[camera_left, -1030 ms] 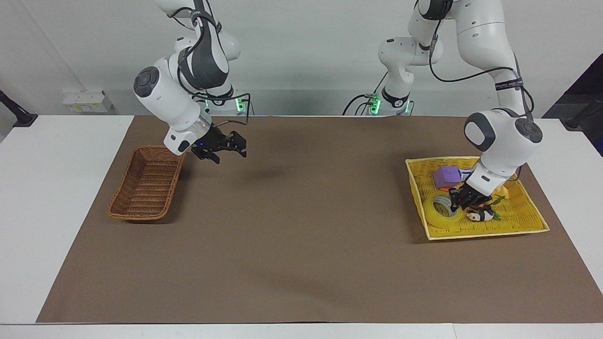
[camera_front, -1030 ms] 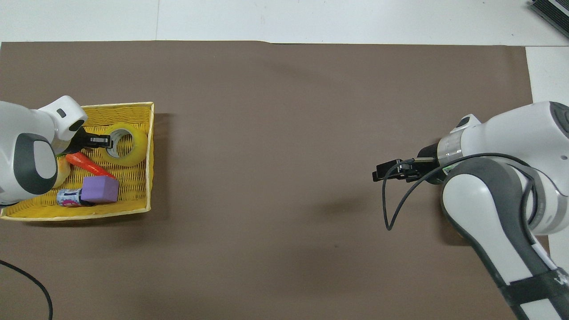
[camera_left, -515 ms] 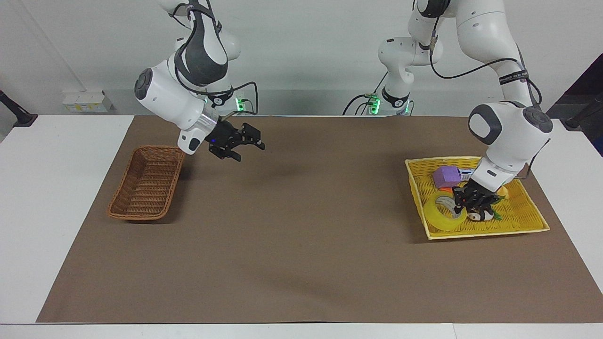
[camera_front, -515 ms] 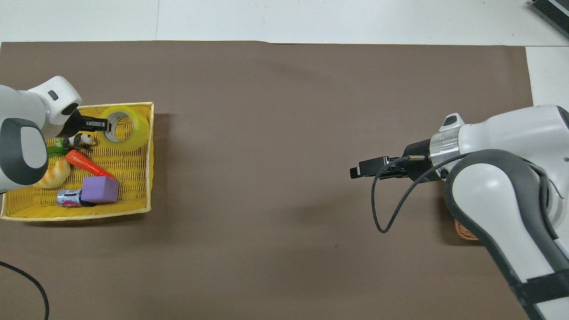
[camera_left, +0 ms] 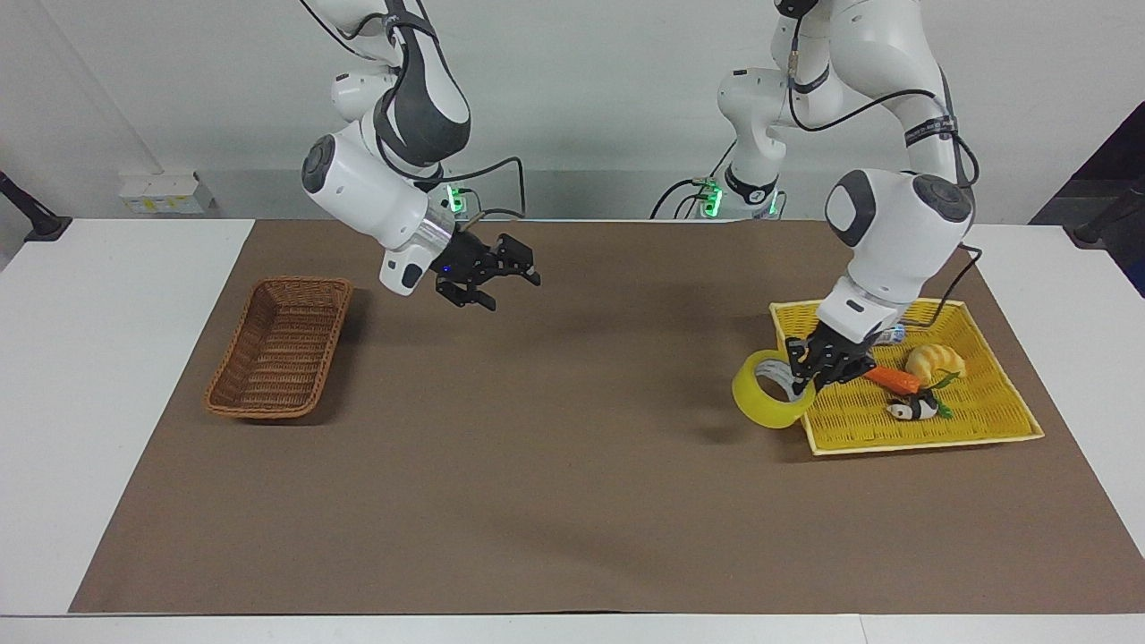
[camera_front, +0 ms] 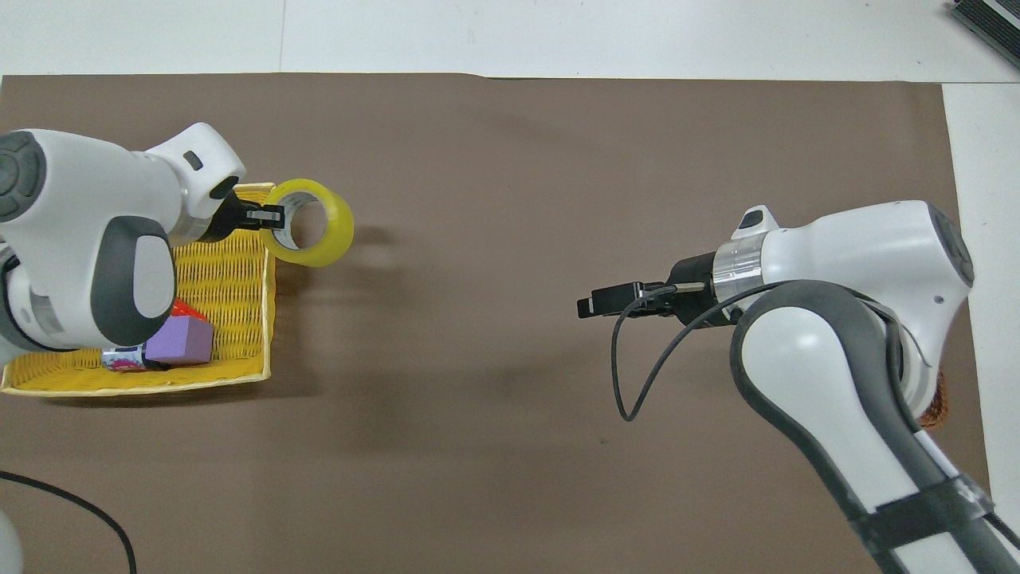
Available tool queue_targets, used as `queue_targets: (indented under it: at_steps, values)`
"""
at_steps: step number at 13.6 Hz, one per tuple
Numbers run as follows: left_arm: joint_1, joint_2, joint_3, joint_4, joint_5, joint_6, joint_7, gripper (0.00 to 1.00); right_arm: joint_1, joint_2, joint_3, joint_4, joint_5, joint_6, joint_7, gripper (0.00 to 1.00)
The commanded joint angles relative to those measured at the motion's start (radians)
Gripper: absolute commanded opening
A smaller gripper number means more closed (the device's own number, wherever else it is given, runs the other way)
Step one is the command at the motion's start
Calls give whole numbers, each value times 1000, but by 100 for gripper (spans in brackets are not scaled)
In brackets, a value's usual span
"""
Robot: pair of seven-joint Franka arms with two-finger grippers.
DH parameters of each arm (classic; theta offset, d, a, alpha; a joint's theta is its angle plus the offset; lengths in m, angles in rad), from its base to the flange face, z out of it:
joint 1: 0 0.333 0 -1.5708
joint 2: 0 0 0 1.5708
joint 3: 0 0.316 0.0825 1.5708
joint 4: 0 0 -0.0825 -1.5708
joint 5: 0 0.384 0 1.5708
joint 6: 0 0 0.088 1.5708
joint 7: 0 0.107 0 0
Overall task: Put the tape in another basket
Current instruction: 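Lift the tape with the left gripper toward the approaching right gripper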
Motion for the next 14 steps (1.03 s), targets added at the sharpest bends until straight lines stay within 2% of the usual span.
queue_targets:
  at_steps: [1,5,6,8,10,11,14]
  values:
    - [-78,-20,18,-16,-37,17,-82,0,44,43,0,29,25,43,-19,100]
    - [-190,-18,18,-27,-40,50,-230,0,74,78,1,49,48,64,59,100]
    - [-213,-20,16,-31,-42,50,-259,0,94,78,1,46,60,101,60,100]
    - [-270,-17,18,-40,-43,73,-319,0,125,77,3,37,143,180,41,100]
    - [-310,-18,18,-48,-43,101,-385,0,168,102,3,29,291,364,-29,100]
    - [-328,-17,18,-48,-43,115,-402,0,174,115,3,31,348,388,-78,100]
    - [-359,-17,18,-48,-43,125,-454,0,142,147,1,38,358,382,-108,100]
